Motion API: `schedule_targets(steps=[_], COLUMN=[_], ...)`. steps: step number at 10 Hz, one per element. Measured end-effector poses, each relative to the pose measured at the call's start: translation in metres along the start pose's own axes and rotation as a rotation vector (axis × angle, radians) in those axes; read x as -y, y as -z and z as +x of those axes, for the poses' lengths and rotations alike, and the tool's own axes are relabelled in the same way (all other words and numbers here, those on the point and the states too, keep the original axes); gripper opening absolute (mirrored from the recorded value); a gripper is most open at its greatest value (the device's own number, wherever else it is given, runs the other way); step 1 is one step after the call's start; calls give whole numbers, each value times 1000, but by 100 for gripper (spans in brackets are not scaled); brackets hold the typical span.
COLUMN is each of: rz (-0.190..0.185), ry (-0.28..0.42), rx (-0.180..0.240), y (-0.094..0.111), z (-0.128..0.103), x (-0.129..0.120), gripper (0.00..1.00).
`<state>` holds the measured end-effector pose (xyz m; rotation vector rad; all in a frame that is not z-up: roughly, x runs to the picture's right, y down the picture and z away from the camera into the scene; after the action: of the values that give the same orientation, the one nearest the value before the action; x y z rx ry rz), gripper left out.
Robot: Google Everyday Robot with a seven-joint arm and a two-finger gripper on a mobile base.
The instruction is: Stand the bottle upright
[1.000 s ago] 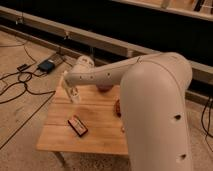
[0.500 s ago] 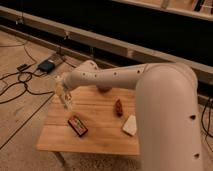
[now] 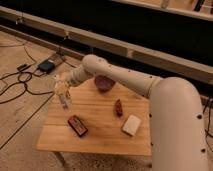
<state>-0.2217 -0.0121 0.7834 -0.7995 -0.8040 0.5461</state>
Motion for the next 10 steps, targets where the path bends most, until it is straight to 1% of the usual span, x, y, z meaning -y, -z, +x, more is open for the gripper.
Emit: schedule_targets(steps=[1,2,3,4,6,8,10], rz=[-35,-73,-104,-125,-153,-170,-147], ry=[20,32,27,12,-55,-87,-91], rx=[-1,-15,-34,-48,-68,-70,-45], y=[9,17,21,22,17,8,7], z=[6,14,20,23,21,11,-3], x=[7,16,24,31,45,53,65], gripper=[0,0,0,0,0,0,0])
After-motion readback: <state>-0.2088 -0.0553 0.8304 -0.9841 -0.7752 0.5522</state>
